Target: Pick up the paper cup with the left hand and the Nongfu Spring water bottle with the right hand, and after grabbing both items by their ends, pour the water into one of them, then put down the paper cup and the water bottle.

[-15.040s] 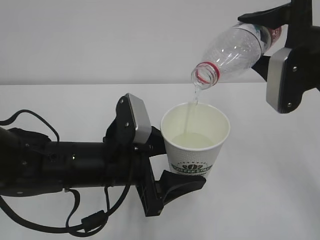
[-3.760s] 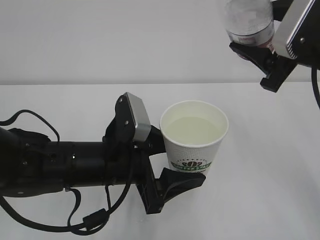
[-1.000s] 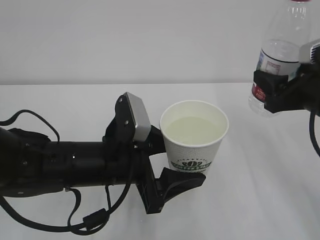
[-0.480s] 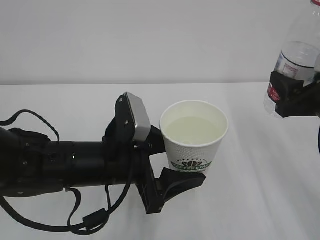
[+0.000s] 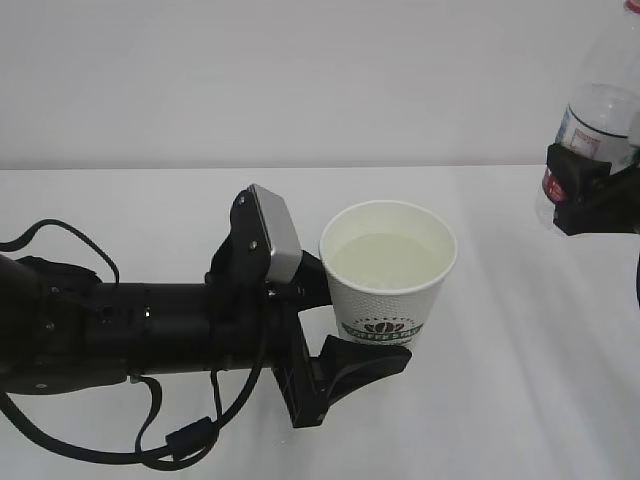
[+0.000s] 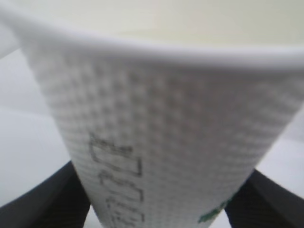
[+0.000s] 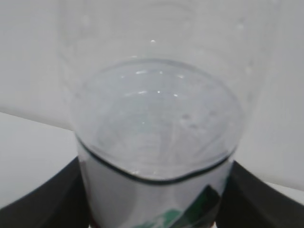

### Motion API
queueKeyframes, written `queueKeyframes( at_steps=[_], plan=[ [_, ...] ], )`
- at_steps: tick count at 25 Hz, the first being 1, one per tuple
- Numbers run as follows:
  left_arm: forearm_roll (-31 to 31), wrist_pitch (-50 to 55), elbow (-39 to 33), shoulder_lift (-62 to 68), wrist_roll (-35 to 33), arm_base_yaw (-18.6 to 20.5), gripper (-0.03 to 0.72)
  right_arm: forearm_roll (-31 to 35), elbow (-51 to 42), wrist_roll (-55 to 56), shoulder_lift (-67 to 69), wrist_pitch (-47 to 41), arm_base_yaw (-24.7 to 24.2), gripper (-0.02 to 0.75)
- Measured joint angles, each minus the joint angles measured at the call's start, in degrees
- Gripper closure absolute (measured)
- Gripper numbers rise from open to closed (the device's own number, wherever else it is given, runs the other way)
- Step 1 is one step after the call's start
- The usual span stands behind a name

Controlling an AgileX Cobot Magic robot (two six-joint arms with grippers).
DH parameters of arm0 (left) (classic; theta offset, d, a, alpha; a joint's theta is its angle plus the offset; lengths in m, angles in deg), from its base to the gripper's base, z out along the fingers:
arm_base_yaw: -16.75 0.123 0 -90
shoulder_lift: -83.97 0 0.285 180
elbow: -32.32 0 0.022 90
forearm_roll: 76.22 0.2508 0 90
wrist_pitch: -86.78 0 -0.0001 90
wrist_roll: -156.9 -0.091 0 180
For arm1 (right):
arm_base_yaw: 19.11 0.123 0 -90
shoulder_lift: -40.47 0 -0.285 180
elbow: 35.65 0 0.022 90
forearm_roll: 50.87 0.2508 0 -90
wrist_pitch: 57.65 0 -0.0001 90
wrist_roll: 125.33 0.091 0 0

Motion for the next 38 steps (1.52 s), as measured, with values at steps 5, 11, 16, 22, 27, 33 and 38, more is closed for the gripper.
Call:
queueKeyframes(
  at_steps=[5,11,16,22,27,33,38],
  plan=[
    [0.0,0.0,0.0,0.0,0.0,0.0,0.099,0.7,0.0,-0.22,4.6,1.67,0.0,0.236],
    [0.0,0.0,0.0,0.0,0.0,0.0,0.099,0.83,0.0,-0.26,10.26,8.87,0.0,0.236],
    [0.0,0.0,0.0,0.0,0.0,0.0,0.099,1.72,0.0,-0.35,15.18,11.5,0.0,0.236],
    [0.0,0.0,0.0,0.08,0.0,0.0,0.099,4.72,0.93,0.11,19.53,11.62,0.0,0.236],
    [0.0,0.0,0.0,0.08,0.0,0.0,0.099,5.3,3.6,0.45,22.36,11.73,0.0,0.236],
    [0.0,0.0,0.0,0.08,0.0,0.0,0.099,5.3,7.56,0.62,25.77,11.95,0.0,0.237],
    [0.0,0.0,0.0,0.08,0.0,0.0,0.1,5.3,10.77,0.71,28.83,12.09,0.0,0.237]
  ],
)
